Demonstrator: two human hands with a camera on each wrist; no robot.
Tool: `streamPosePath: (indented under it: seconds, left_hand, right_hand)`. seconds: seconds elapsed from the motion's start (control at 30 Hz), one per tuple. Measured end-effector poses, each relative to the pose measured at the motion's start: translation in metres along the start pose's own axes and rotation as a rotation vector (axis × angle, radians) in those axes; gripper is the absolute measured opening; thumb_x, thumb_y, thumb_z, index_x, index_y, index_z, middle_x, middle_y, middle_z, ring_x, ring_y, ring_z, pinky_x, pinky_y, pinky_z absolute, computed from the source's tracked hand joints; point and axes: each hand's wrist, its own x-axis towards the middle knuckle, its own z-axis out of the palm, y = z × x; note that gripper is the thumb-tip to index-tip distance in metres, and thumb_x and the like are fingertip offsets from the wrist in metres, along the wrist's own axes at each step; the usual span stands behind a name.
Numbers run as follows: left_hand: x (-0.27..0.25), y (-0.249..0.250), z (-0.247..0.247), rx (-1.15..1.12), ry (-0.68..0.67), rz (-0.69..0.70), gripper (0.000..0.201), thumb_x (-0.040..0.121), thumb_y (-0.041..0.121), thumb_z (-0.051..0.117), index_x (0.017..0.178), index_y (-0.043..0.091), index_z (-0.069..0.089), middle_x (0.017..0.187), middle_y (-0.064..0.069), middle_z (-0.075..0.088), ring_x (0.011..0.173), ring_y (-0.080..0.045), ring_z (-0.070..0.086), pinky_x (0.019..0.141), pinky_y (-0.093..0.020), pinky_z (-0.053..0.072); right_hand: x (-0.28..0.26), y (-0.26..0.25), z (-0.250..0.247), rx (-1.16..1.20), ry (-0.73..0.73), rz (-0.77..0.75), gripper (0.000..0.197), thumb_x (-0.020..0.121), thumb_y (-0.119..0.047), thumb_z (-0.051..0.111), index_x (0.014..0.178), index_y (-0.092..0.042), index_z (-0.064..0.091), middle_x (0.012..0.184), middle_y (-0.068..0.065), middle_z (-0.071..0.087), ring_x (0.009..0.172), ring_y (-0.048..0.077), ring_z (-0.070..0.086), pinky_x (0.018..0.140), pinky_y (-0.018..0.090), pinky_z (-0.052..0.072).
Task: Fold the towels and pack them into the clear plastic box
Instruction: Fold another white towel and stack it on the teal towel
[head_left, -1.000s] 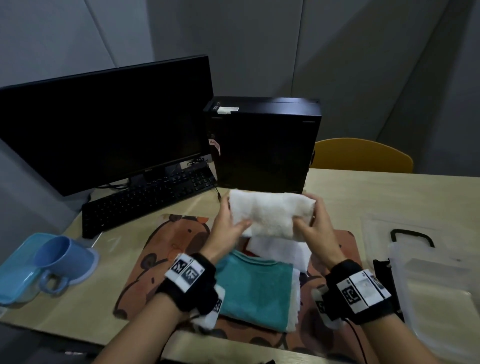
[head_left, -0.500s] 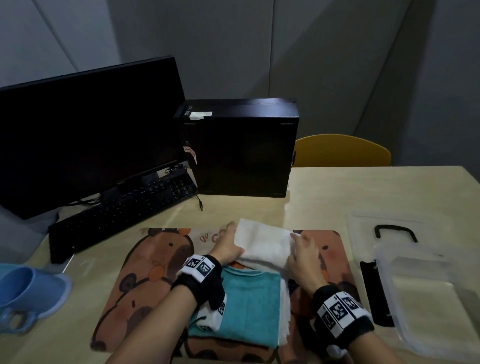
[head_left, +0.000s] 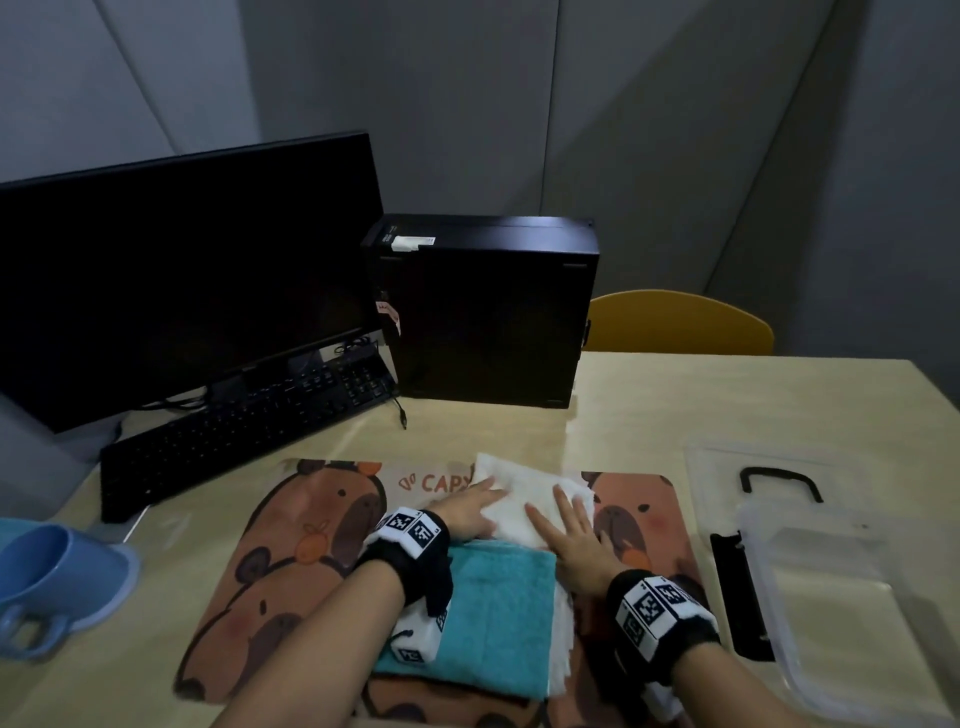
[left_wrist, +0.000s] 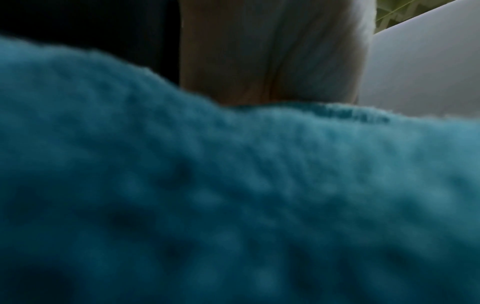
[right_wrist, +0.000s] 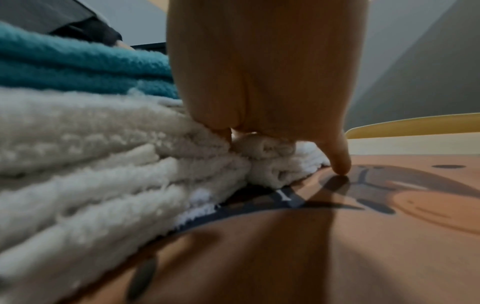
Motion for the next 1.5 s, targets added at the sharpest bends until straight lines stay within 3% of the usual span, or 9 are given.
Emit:
streamPosePath:
  seconds: [0.27,0.4,0.63,0.73,0.93,1.17,1.27,1.37,1.5]
  left_hand:
    - [-0.065,-0.007,-0.033,-0.265,0.526,0.023,0.052,0.092,0.021,0.052,0.140,0.020,0.033,0.151,0.000,0.027,0.136,-0.021,0.033,0.115,-0.044,0.025]
    - [-0.097,-0.020,-0.043,-0.255,0.600,0.016,0.056,0.091,0.021,0.054,0.142,0.016,0.031,0.151,-0.007,0.029,0.138,-0.022,0.030,0.115,-0.039,0.025]
    - [-0.097,-0.057,0.015,-0.273,0.086,-0.063,0.083,0.082,0.040,0.064,0.146,0.018,0.016,0.149,-0.009,0.029,0.132,-0.026,0.037,0.111,-0.038,0.033]
    - [-0.093,-0.072,0.050,-0.328,0.162,-0.188,0.103,0.073,0.057,0.064,0.147,0.027,-0.001,0.154,-0.012,0.012,0.141,-0.032,0.018,0.115,-0.044,0.022]
    - [-0.089,-0.076,0.061,-0.588,0.291,-0.230,0.099,0.075,0.042,0.072,0.146,0.019,0.007,0.145,-0.012,0.032,0.132,-0.029,0.037,0.102,-0.034,0.038]
    - [-0.085,-0.081,0.059,-0.860,0.220,-0.167,0.060,0.067,0.029,0.081,0.116,0.006,0.056,0.109,-0.004,0.065,0.093,-0.014,0.063,0.071,-0.020,0.055]
    - [-0.086,-0.083,0.058,-0.947,0.140,-0.184,0.055,0.065,0.026,0.083,0.111,0.007,0.060,0.103,-0.004,0.068,0.095,-0.017,0.065,0.080,-0.027,0.056]
    - [-0.086,-0.087,0.058,-0.984,0.094,-0.157,0.066,0.057,0.028,0.085,0.115,0.010,0.060,0.112,-0.006,0.068,0.103,-0.021,0.065,0.094,-0.038,0.052]
    - [-0.082,-0.087,0.064,-1.003,0.173,-0.054,0.054,0.066,0.016,0.080,0.114,0.014,0.055,0.105,-0.001,0.068,0.094,-0.013,0.066,0.073,-0.022,0.055]
  right_hand:
    - [-0.024,0.011,-0.021,0.402,0.511,0.000,0.027,0.095,-0.021,0.046,0.118,-0.015,0.059,0.126,0.013,0.055,0.116,0.025,0.053,0.094,0.032,0.041]
    - [-0.046,-0.023,-0.027,0.379,0.593,-0.120,0.030,0.095,-0.025,0.047,0.123,-0.014,0.054,0.132,0.009,0.048,0.122,0.019,0.045,0.097,0.023,0.033]
    - [-0.033,-0.080,0.020,-0.064,0.133,-0.255,0.078,0.083,-0.072,0.022,0.146,-0.027,0.019,0.150,0.002,0.027,0.136,0.023,0.029,0.112,0.042,0.024]
    - [-0.014,-0.070,0.041,-0.155,0.137,-0.212,0.118,0.047,-0.088,-0.020,0.147,-0.033,0.010,0.151,-0.001,0.026,0.136,0.023,0.027,0.110,0.044,0.023]
    - [-0.009,-0.068,0.039,-0.121,0.145,-0.225,0.125,0.040,-0.091,-0.021,0.146,-0.034,0.012,0.149,-0.003,0.030,0.134,0.021,0.030,0.109,0.043,0.025]
    - [-0.008,-0.071,0.035,-0.062,0.135,-0.164,0.114,0.049,-0.094,-0.002,0.145,-0.035,0.018,0.147,-0.002,0.034,0.133,0.021,0.034,0.107,0.043,0.027]
    - [-0.003,-0.073,0.030,-0.024,0.110,-0.107,0.081,0.076,-0.076,0.040,0.143,-0.034,0.022,0.142,0.003,0.041,0.130,0.024,0.039,0.106,0.043,0.031]
    - [-0.001,-0.074,0.026,0.012,0.092,-0.053,0.081,0.074,-0.071,0.052,0.141,-0.033,0.028,0.135,0.005,0.048,0.124,0.024,0.045,0.103,0.041,0.037]
    - [-0.006,-0.074,0.030,0.065,0.139,-0.002,0.081,0.071,-0.072,0.055,0.138,-0.031,0.034,0.134,0.003,0.050,0.122,0.022,0.047,0.102,0.039,0.037]
